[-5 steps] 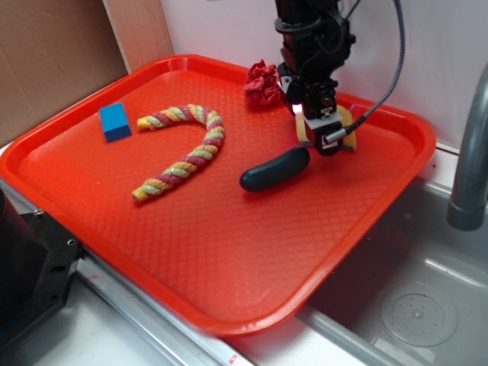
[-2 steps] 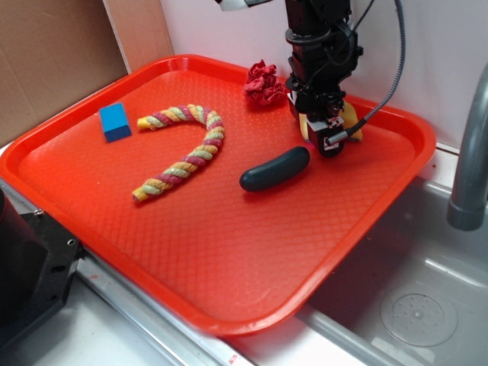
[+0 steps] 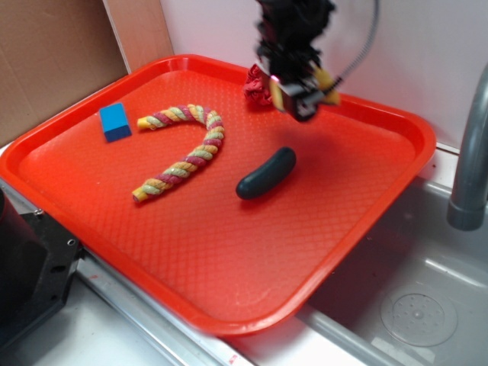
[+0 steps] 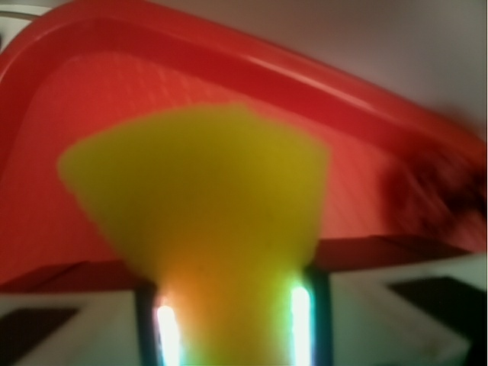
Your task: Grab the green sponge.
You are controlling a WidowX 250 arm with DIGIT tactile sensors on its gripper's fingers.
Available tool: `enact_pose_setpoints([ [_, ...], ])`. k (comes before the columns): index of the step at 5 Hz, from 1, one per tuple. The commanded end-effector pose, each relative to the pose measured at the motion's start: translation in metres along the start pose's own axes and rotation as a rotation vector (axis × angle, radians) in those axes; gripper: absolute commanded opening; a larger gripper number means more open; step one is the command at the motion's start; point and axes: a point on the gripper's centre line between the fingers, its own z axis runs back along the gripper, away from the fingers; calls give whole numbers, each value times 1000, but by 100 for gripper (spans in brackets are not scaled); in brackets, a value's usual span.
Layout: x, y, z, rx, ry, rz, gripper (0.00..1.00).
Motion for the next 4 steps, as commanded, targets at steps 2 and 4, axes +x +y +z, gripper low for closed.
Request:
enact_pose_setpoints([
  [2, -90, 5, 102, -10, 39, 332, 0],
  [4, -131, 2, 110, 16, 39, 400, 0],
])
